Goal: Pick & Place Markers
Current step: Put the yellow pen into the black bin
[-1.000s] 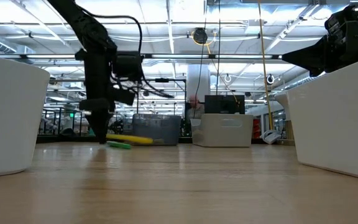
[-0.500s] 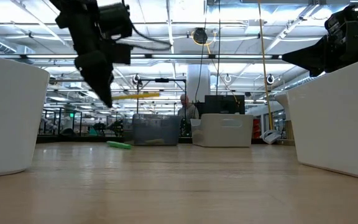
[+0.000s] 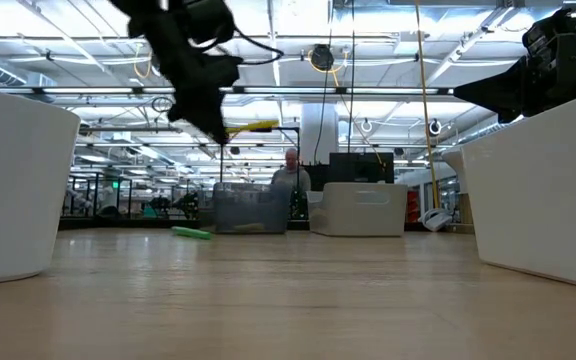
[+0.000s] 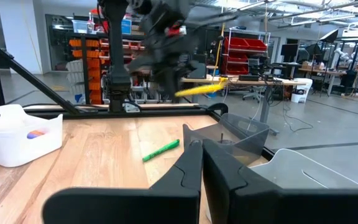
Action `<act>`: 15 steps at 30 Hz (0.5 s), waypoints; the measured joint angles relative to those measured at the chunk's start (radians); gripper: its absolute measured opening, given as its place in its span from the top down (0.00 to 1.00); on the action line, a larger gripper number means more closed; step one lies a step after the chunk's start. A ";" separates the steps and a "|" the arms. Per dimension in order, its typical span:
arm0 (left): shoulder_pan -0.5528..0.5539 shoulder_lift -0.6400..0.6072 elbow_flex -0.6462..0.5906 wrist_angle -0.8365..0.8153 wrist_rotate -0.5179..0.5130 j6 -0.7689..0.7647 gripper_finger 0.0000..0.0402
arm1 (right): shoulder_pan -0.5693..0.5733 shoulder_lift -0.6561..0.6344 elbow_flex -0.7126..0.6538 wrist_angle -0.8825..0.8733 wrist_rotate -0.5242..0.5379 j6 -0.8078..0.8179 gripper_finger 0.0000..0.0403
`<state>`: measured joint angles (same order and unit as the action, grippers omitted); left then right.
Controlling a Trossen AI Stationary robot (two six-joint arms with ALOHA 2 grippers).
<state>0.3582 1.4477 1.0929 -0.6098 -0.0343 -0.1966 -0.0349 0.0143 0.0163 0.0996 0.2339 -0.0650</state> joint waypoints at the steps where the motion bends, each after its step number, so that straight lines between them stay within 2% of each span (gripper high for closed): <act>1: 0.012 0.019 0.048 -0.022 -0.011 -0.033 0.93 | 0.000 0.000 0.000 0.000 0.000 0.000 1.00; 4: 0.049 0.085 0.191 -0.146 -0.070 -0.164 0.93 | 0.000 0.000 0.000 0.000 0.000 0.000 1.00; 8: 0.109 0.180 0.323 -0.270 -0.078 -0.258 0.93 | 0.000 0.000 0.000 0.000 0.000 0.000 1.00; 15: 0.165 0.314 0.341 -0.262 -0.061 -0.277 0.93 | 0.000 0.000 0.000 0.000 0.000 0.000 1.00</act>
<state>0.5237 1.7618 1.4334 -0.8719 -0.0949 -0.4739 -0.0353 0.0147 0.0164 0.0998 0.2340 -0.0650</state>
